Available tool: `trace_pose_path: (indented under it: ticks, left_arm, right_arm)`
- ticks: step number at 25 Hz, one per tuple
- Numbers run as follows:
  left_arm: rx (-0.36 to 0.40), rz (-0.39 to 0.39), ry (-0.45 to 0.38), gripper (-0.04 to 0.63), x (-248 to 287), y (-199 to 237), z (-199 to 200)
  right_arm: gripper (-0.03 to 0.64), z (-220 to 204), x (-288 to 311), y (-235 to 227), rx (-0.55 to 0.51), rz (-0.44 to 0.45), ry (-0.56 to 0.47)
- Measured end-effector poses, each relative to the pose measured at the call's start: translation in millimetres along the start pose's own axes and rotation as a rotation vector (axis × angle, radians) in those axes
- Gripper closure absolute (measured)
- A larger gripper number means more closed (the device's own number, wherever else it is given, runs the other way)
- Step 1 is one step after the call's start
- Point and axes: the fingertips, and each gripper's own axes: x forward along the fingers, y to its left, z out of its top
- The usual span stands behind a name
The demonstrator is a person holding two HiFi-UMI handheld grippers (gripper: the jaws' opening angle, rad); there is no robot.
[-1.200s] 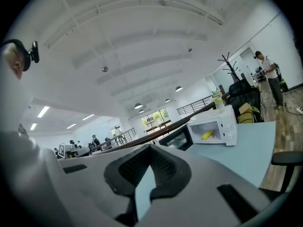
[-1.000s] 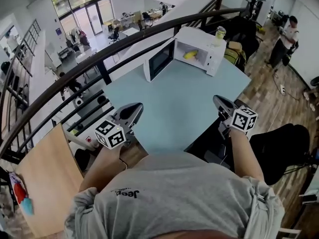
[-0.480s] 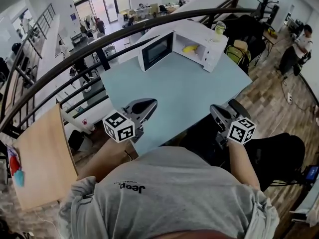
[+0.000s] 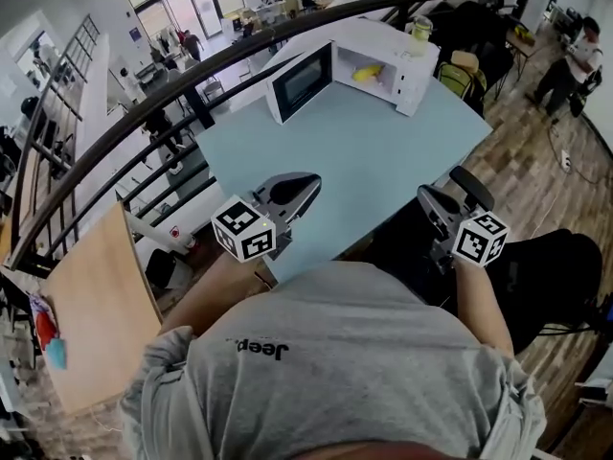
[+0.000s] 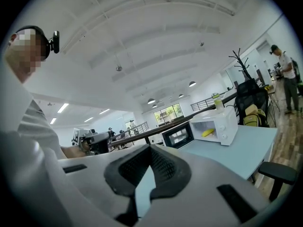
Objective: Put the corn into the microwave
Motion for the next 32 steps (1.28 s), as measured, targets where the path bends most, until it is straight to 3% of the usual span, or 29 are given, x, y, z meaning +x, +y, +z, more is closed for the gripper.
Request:
trace_pose_path:
  ticks: [11, 32]
  left_arm:
    - [0.018, -0.062, -0.007, 0.577, -21, 30, 4]
    - [-0.004, -0.032, -0.032, 0.577, -16, 37, -2]
  right_arm:
    - [0.6, -2, 27, 23, 0.018, -0.056, -0.027]
    - [0.6, 1, 27, 9, -0.005, -0.063, 0.007]
